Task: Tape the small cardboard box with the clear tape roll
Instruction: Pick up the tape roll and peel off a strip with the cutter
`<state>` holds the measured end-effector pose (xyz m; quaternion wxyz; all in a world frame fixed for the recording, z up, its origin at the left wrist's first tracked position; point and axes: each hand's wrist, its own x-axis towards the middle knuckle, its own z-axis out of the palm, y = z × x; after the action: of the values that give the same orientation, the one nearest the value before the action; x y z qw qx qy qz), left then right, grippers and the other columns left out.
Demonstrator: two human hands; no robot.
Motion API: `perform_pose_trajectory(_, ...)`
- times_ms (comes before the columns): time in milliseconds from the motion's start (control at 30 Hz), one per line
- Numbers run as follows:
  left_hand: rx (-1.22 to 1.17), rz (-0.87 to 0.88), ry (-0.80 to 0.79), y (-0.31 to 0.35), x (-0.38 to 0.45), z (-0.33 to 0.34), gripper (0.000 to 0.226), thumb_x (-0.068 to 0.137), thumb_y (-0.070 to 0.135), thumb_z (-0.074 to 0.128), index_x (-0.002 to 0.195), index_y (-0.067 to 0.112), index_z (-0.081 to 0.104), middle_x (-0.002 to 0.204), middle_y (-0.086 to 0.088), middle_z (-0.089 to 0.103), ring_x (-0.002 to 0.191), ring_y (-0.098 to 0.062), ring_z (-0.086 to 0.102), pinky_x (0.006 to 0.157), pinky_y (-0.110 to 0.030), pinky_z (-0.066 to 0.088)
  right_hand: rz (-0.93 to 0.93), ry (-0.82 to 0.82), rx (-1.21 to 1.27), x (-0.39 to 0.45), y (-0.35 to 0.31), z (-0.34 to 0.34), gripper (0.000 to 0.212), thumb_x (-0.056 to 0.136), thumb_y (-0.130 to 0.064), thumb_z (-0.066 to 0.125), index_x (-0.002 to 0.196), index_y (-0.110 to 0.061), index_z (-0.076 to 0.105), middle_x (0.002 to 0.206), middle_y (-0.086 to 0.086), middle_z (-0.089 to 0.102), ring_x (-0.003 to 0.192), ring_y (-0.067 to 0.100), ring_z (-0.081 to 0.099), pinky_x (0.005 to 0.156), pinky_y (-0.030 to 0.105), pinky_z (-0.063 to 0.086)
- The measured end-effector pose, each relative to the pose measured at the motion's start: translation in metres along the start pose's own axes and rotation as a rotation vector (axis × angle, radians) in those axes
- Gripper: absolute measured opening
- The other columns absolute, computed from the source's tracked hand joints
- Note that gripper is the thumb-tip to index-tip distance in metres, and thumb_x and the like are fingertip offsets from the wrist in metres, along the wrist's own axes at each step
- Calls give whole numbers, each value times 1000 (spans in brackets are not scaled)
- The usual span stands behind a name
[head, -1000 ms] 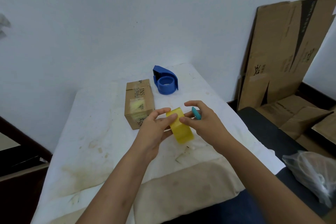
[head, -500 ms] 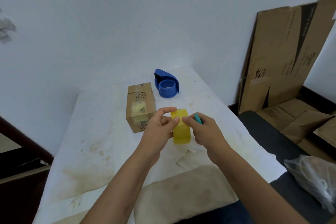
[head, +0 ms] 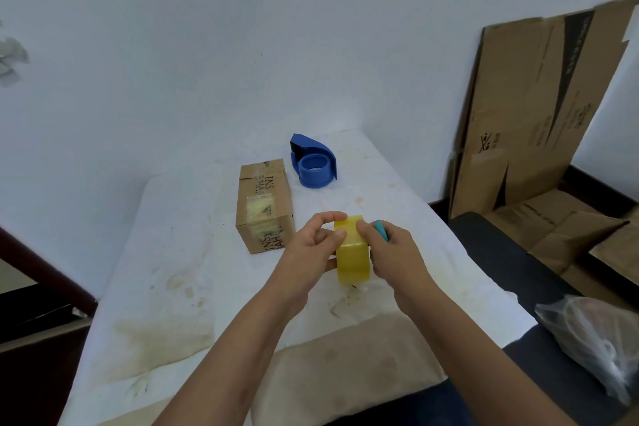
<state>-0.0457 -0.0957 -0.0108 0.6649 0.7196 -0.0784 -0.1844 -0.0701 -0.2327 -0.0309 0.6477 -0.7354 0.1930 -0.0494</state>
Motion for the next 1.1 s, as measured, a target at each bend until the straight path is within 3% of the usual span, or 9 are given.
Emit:
perform_pose_trajectory(67, 39, -17, -29, 3, 0, -1, 25, 102, 24, 46, 121, 31, 61, 95, -3, 69, 94, -15, 70, 77, -22, 59, -41, 17, -61, 3, 0, -4, 36, 94, -41, 54, 75, -10, 51, 68, 4, 43, 66, 17, 41, 61, 30, 36)
perform_pose_trajectory(167, 65, -48, -52, 8, 1, -8, 32, 106, 26, 34, 125, 36, 58, 109, 2, 74, 94, -11, 72, 81, -23, 58, -256, 117, -437, 18, -4, -17, 40, 93, -42, 53, 79, -5, 54, 67, -1, 45, 65, 17, 44, 57, 27, 33)
perform_pose_trajectory(267, 33, -77, 4, 11, 3, -20, 32, 105, 24, 36, 129, 32, 55, 119, 4, 69, 97, -12, 72, 83, -25, 58, -426, 169, -842, 36, -5, -24, 27, 94, -45, 51, 97, -19, 58, 86, -8, 53, 84, 21, 58, 65, 30, 36)
perform_pose_trajectory(433, -2, -100, 86, 11, 7, -36, 29, 102, 18, 46, 126, 27, 58, 118, 2, 70, 93, -15, 74, 82, -29, 59, -441, 36, -1122, 55, 6, -17, 24, 96, -37, 48, 112, -20, 54, 116, -2, 60, 99, 27, 62, 68, 32, 40)
perform_pose_trajectory(500, 0, -107, 90, 11, 7, -39, 28, 101, 17, 49, 125, 26, 58, 116, 2, 71, 93, -16, 74, 82, -30, 59, -372, -17, -1135, 60, 6, -16, 31, 94, -45, 49, 113, -21, 56, 113, 0, 63, 100, 28, 62, 72, 34, 43)
perform_pose_trajectory(633, 34, -130, 65, 11, 8, -41, 27, 99, 19, 53, 125, 25, 59, 115, 2, 72, 93, -16, 74, 81, -29, 60, -241, 7, -870, 71, -14, -25, 50, 82, -71, 48, 83, -22, 55, 81, 1, 59, 81, 26, 60, 62, 33, 40)
perform_pose_trajectory(833, 82, -137, 48, 8, 9, -39, 26, 101, 20, 51, 125, 25, 59, 117, 4, 70, 92, -13, 74, 80, -27, 59, -266, -22, -989, 90, -26, -28, 31, 100, -24, 34, 118, -15, 58, 109, 12, 57, 99, 33, 57, 76, 36, 44)
perform_pose_trajectory(933, 91, -131, 66, 8, 8, -41, 26, 101, 19, 49, 124, 24, 60, 116, 5, 70, 92, -13, 74, 80, -26, 59, -247, -120, -1076, 99, -22, -20, 35, 95, -19, 45, 128, -25, 53, 122, 10, 54, 109, 30, 56, 79, 34, 44)
perform_pose_trajectory(1100, 97, -138, 81, 8, 3, -51, 26, 101, 19, 49, 124, 24, 61, 115, 5, 70, 91, -11, 74, 80, -26, 59, -180, -133, -1136, 104, -18, -16, 32, 87, -18, 58, 118, -15, 54, 117, 10, 60, 104, 30, 60, 74, 33, 43)
